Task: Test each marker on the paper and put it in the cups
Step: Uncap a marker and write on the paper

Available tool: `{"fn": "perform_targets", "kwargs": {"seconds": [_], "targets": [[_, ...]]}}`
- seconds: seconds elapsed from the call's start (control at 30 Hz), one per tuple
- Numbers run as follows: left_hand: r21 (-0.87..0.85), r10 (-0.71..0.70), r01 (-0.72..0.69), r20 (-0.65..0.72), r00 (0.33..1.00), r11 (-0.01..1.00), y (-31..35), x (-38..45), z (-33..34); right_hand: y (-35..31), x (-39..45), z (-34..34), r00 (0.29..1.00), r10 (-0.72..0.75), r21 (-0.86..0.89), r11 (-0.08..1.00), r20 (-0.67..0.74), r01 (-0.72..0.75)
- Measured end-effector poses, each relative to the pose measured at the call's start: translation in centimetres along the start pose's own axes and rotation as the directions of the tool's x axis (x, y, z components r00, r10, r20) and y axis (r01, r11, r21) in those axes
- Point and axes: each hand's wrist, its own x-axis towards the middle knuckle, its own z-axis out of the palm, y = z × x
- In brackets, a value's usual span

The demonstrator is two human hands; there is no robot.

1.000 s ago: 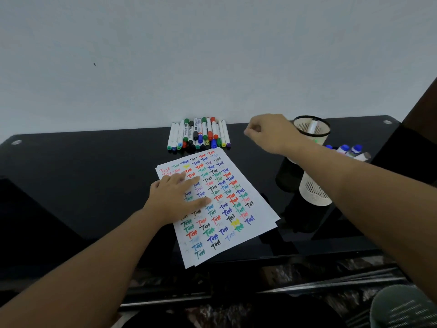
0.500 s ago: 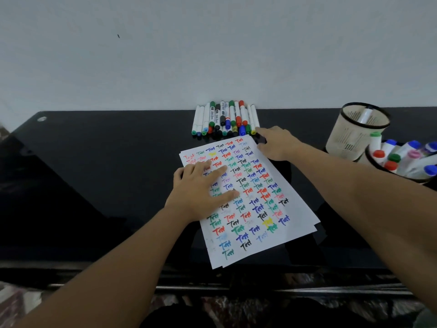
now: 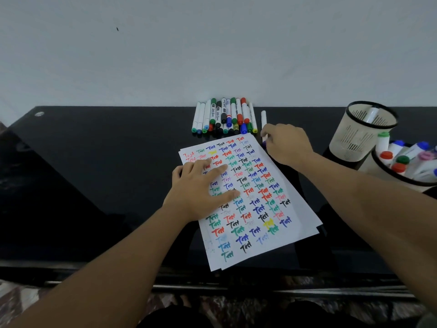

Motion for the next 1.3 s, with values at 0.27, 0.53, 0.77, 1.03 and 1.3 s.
{"fn": "perform_targets", "kwargs": {"seconds": [0.27, 0.53, 0.77, 1.03, 1.3], "targets": [[-0.009, -0.006, 0.006, 0.008, 1.000, 1.000, 0.1, 0.0, -0.1, 1.3, 0.0, -0.2, 0.996, -0.071, -0.153, 0.985, 0.055, 0.079], [-0.014, -0.006, 0.006, 0.000, 1.000, 1.000, 0.1, 0.0, -0.1, 1.2, 1.2, -0.2, 0.958, -0.286, -0.280, 0.921, -0.016, 0.270], [-0.021, 0.003, -0.003, -0.020, 1.000, 1.000, 0.1, 0.0, 0.0, 1.1, -0.5, -0.4, 0.973, -0.230, -0.156, 0.961, 0.005, 0.228], [-0.116, 0.014, -0.031, -0.147, 0.989, 0.993, 0.0, -0.1, 0.3, -2.3, -3.7, -0.4, 0.931, -0.356, 0.007, 0.934, 0.074, 0.357], [-0.070, 0.141, -0.182, -0.385, 0.912, 0.981, -0.4, -0.4, 1.2, -5.4, -6.5, 0.0, 0.890, -0.449, -0.046, 0.891, 0.076, 0.453]]}}
